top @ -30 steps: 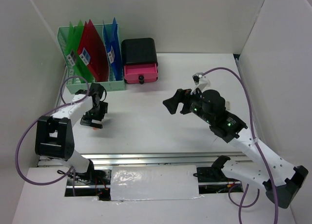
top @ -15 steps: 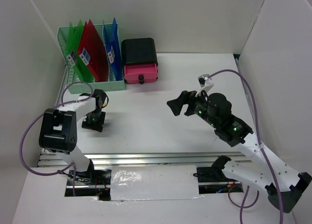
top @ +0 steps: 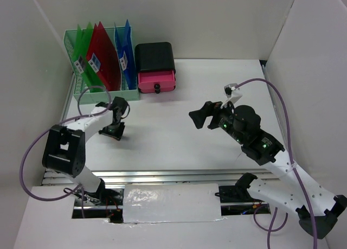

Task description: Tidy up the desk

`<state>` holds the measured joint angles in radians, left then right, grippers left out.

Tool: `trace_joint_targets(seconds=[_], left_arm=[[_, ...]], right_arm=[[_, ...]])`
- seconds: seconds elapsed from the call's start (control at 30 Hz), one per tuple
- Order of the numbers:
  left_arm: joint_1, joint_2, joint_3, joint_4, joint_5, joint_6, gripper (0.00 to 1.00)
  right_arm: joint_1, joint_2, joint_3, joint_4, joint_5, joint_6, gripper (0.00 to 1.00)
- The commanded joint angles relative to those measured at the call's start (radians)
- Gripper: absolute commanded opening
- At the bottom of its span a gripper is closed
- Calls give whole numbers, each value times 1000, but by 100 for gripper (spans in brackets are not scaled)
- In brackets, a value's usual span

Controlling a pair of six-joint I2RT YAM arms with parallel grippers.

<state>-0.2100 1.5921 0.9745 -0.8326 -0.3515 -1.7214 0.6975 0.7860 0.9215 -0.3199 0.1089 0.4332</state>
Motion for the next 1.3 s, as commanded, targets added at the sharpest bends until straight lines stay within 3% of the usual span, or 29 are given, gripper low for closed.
trace_joint_targets(seconds=[0.0,0.07,0.17,0.33,0.53,0.7,0.97,1.0,1.07,1.13,1.2,1.27], left_arm=[[-164,-93,162,-17,-78,45,0],[-248,-104,271,13,-145,77,0],[-267,-98,371,142,-159,121,0],[-267,-75,356,537,-158,167,0],[-269,44,337,973,-139,126,0],[-270,170,444,1018,-175,121,0],[-269,226,517,1004,-222,112,1],[-267,230,517,1004,-222,106,3],[-264,233,513,991,-225,94,18],[-264,238,509,980,-224,83,27],[-262,233,498,975,-225,68,33],[-264,229,472,987,-227,56,32]], right_arm=[[-3,2,20,-2,63,-21,100],[-6,30,46,-24,93,-14,100],[-36,59,79,-62,159,25,100],[-147,67,74,-53,54,70,100],[-161,94,80,-53,32,72,100],[-161,108,80,-56,15,64,100],[-161,102,74,-56,12,49,100],[-159,99,73,-54,11,47,100],[-159,96,70,-53,9,45,100],[-161,90,66,-56,11,44,100],[-161,81,66,-61,14,42,100],[-162,72,65,-62,12,39,100]])
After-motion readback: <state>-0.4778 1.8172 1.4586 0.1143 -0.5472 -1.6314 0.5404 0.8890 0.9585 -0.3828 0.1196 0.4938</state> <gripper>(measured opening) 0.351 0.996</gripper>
